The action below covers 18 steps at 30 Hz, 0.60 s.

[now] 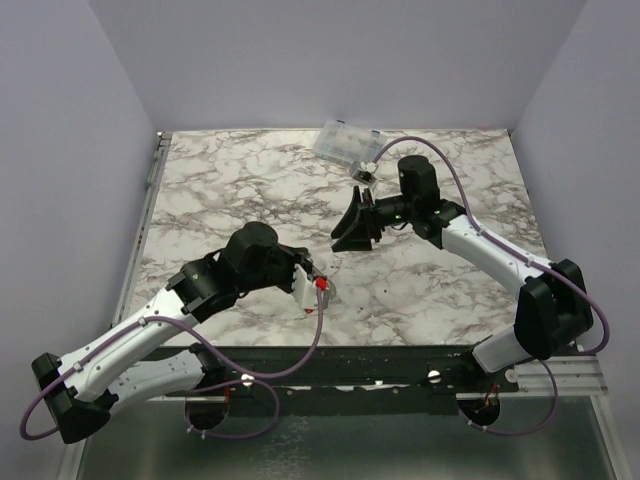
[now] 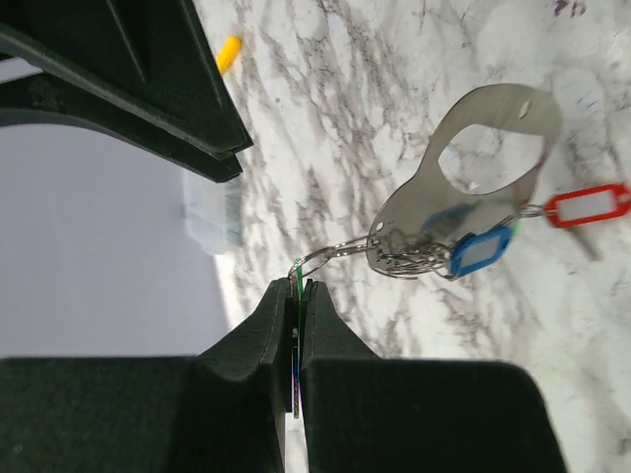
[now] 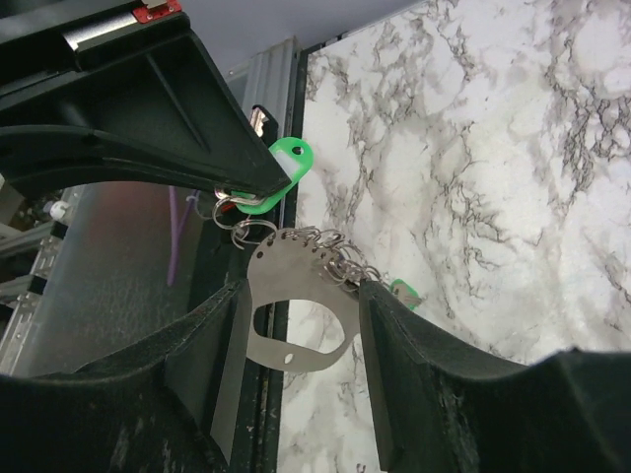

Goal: Remove the keys from the keyring

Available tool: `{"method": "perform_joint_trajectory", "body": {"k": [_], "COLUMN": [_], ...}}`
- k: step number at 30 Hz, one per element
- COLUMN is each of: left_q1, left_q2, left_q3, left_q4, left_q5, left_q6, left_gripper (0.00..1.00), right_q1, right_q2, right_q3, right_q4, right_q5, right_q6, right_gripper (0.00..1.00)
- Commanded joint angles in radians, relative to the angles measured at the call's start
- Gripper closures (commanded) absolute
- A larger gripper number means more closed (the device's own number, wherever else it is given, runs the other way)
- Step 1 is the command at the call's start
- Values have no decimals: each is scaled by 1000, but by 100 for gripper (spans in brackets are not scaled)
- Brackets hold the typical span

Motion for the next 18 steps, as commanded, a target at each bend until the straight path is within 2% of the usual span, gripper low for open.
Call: {"method": "perform_joint_trajectory", "body": {"k": [1,6,13,18], "left_q1": [-4,-4,15,63], "left_q2": [81,168,280,344], "left_q3": [126,225,359,445], "left_q4": [-83,-144,-211,-235], "left_q5": [-15,-19,20,92], "left_q6": [-292,-466,-624,-720], "left_gripper": [100,100,100,100], "right_q1": [-20,-65,-72,-72], "right_q2": [-34,-56,-66,-80], "right_q3": [52,31,48,62], "right_q4": [-197,-195,-202,-252], "right_q5": [14,0,18,-27], "right_q6": [-42,-48,-63,-109], "right_gripper": [45,47,47,47]}}
